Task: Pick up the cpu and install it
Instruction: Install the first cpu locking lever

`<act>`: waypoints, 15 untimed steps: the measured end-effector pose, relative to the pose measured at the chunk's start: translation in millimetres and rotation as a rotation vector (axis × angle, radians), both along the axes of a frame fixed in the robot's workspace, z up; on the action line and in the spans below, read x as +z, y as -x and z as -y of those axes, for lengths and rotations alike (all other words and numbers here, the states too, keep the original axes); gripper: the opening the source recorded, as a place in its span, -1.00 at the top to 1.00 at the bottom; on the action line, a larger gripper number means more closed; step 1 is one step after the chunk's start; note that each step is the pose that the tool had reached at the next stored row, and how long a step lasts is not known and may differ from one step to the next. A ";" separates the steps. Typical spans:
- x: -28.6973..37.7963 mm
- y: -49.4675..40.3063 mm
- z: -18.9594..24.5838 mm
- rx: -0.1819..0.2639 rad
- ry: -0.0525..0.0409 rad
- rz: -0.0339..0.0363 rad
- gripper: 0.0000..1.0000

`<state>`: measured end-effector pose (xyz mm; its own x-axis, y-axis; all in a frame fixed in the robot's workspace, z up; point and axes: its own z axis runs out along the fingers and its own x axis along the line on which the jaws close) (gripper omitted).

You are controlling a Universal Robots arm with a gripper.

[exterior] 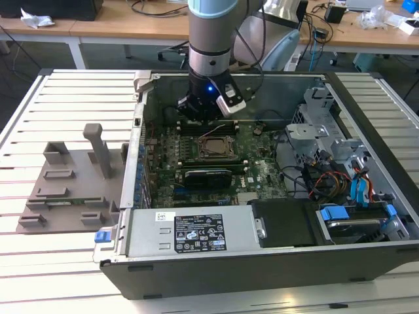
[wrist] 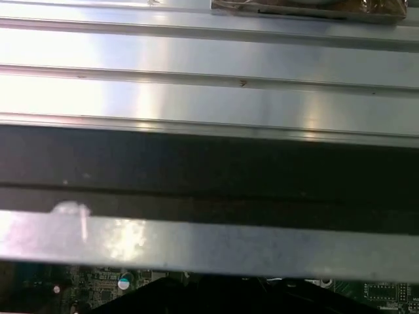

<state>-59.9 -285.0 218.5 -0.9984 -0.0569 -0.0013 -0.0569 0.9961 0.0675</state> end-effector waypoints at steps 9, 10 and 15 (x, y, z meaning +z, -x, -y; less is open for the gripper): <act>-6.4 -12.7 0.0 0.004 0.0001 -0.0006 0.79; -7.1 -14.1 0.0 0.004 0.0001 -0.0008 0.79; -10.1 -20.7 0.0 0.004 0.0001 -0.0013 0.79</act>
